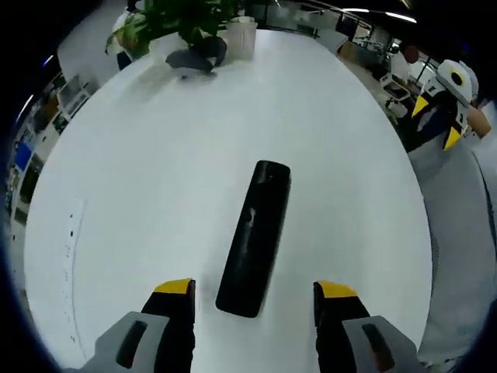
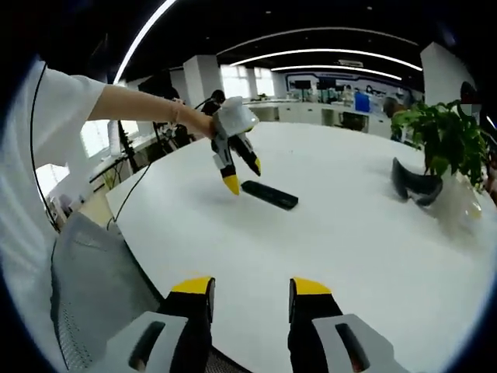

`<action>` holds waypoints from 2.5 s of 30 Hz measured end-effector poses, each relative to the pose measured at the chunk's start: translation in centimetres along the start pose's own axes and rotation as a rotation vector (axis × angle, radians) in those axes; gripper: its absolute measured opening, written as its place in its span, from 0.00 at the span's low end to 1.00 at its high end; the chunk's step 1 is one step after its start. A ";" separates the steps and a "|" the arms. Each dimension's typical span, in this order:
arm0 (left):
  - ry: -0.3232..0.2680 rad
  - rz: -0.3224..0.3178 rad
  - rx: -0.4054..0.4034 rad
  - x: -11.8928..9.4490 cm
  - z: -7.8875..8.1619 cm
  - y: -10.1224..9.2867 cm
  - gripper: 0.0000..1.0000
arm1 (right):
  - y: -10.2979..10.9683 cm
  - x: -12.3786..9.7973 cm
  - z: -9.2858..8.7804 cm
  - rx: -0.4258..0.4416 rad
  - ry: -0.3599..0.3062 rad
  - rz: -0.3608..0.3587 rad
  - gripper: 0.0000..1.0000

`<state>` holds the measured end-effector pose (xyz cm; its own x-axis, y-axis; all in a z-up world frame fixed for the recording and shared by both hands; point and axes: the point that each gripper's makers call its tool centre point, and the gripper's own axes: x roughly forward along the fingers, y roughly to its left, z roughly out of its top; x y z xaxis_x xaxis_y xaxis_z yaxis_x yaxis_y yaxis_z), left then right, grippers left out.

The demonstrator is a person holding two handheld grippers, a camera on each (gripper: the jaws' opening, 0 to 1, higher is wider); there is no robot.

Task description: Press the specified remote control buttons in sequence, fully releasing each button before pressing the next.

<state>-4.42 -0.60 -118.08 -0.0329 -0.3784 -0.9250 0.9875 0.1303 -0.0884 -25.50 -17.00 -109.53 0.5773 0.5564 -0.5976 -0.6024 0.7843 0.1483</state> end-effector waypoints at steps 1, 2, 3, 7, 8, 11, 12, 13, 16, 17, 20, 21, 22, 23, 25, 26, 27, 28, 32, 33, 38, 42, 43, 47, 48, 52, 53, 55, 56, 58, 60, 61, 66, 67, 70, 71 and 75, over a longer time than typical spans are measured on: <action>0.003 -0.003 -0.001 0.1 0.0 0.0 0.60 | -0.1 0.0 0.0 0.004 0.002 0.000 0.33; 0.020 -0.007 0.009 0.4 -0.1 0.0 0.59 | -0.4 0.0 -0.2 0.019 0.014 -0.008 0.30; 0.028 -0.007 0.015 0.6 -0.2 0.0 0.56 | -0.5 -0.1 -0.3 0.024 0.017 -0.012 0.28; 0.042 0.007 0.036 0.9 -0.1 0.1 0.49 | -0.9 -0.4 -0.2 0.051 0.009 -0.025 0.23; 0.049 0.028 0.053 0.9 -0.1 0.6 0.47 | -1.0 -0.5 -0.2 0.061 0.004 -0.029 0.22; 0.046 0.013 0.056 0.8 0.0 0.4 0.38 | -1.4 -0.7 0.0 0.080 -0.009 -0.043 0.20; 0.054 0.010 0.084 0.8 -0.1 0.2 0.31 | -1.6 -0.8 0.1 0.084 -0.012 -0.047 0.20; 0.062 0.029 0.116 0.8 -0.2 0.6 0.30 | -1.7 -0.8 0.1 0.086 -0.016 -0.052 0.20; 0.068 0.051 0.147 0.8 -0.3 0.2 0.26 | -2.0 -1.0 0.5 0.095 -0.035 -0.065 0.18; 0.067 0.048 0.146 0.9 -0.3 0.1 0.25 | -2.0 -1.0 0.6 0.097 -0.040 -0.067 0.17; 0.056 0.069 0.155 0.7 -0.4 0.3 0.24 | -2.1 -1.2 1.0 0.111 -0.058 -0.069 0.16; 0.052 0.074 0.156 0.7 -0.4 0.3 0.24 | -2.1 -1.3 1.1 0.116 -0.065 -0.070 0.16; 0.049 0.070 0.150 0.7 -0.4 0.2 0.24 | -2.1 -1.3 1.1 0.119 -0.069 -0.071 0.16; 0.048 0.065 0.143 0.7 -0.4 0.1 0.24 | -2.2 -1.4 1.2 0.121 -0.073 -0.074 0.15; 0.041 0.059 0.130 0.7 -0.5 -0.4 0.24 | -2.2 -1.5 1.2 0.124 -0.075 -0.078 0.15; 0.038 0.059 0.126 0.7 -0.6 -0.5 0.24 | -2.3 -1.6 1.2 0.124 -0.076 -0.080 0.15; 0.035 0.059 0.121 0.6 -0.7 -0.7 0.24 | -2.3 -1.6 1.2 0.125 -0.077 -0.081 0.15; 0.032 0.062 0.115 0.6 -0.7 -0.9 0.24 | -2.4 -1.7 1.2 0.127 -0.079 -0.082 0.14; 0.027 0.079 0.092 0.6 -1.0 -1.6 0.24 | -2.5 -1.5 1.3 0.134 -0.089 -0.080 0.14; 0.024 0.082 0.085 0.7 -1.2 -1.6 0.24 | -2.4 -1.4 1.3 0.135 -0.089 -0.077 0.14; 0.028 0.073 0.069 0.7 -1.7 -2.9 0.24 | -2.2 -1.1 1.5 0.139 -0.108 -0.064 0.14; 0.030 0.069 0.076 0.7 -2.3 -4.7 0.24 | -1.9 -0.7 1.9 0.146 -0.124 -0.046 0.13; 0.028 0.065 0.077 0.7 -2.4 -5.1 0.24 | -1.9 -0.6 2.0 0.145 -0.126 -0.044 0.13; 0.026 0.060 0.075 0.7 -2.7 -6.4 0.24 | -1.7 -0.3 2.4 0.135 -0.132 -0.031 0.13; 0.028 0.059 0.075 0.7 -2.8 -6.7 0.24 | -1.6 -0.2 2.5 0.129 -0.133 -0.029 0.13; 0.027 0.060 0.073 0.8 -3.0 -8.0 0.23 | -1.4 0.0 2.5 0.106 -0.123 -0.021 0.12; 0.023 0.059 0.071 0.8 -3.0 -8.4 0.23 | -1.4 0.1 2.5 0.101 -0.118 -0.021 0.12; 0.018 0.060 0.063 0.8 -3.1 -8.9 0.23 | -1.3 0.2 2.5 0.091 -0.113 -0.019 0.12; 0.015 0.059 0.063 0.8 -3.2 -9.3 0.23 | -1.2 0.2 2.6 0.087 -0.112 -0.017 0.12; 0.011 0.060 0.059 0.8 -3.3 -9.7 0.23 | -1.1 0.3 2.6 0.076 -0.105 -0.012 0.12; 0.009 0.056 0.062 0.9 -3.4 -10.3 0.23 | -1.0 0.4 2.7 0.066 -0.101 -0.008 0.12; 0.010 0.052 0.061 0.9 -3.5 -10.8 0.23 | -0.9 0.5 2.7 0.061 -0.096 -0.003 0.12; -0.007 0.046 0.053 1.0 -3.5 -12.5 0.24 | -0.6 0.8 2.9 0.040 -0.085 0.021 0.11; -0.008 0.045 0.056 1.1 -3.5 -12.9 0.24 | -0.5 0.9 3.0 0.039 -0.084 0.025 0.11; -0.007 0.040 0.068 1.2 -3.6 -14.0 0.24 | -0.1 1.2 3.1 0.029 -0.078 0.043 0.10; -0.008 0.039 0.070 1.2 -3.6 -14.3 0.24 | 0.0 1.3 3.1 0.027 -0.076 0.046 0.10; -0.018 0.039 0.075 1.3 -3.6 -15.4 0.24 | 0.5 2.0 2.8 -0.016 -0.043 0.070 0.10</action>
<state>-20.18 0.17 -119.27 0.0077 -0.3911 -0.9203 0.9968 0.0760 -0.0239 -23.13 -14.76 -108.45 0.5561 0.6212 -0.5521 -0.6508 0.7387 0.1757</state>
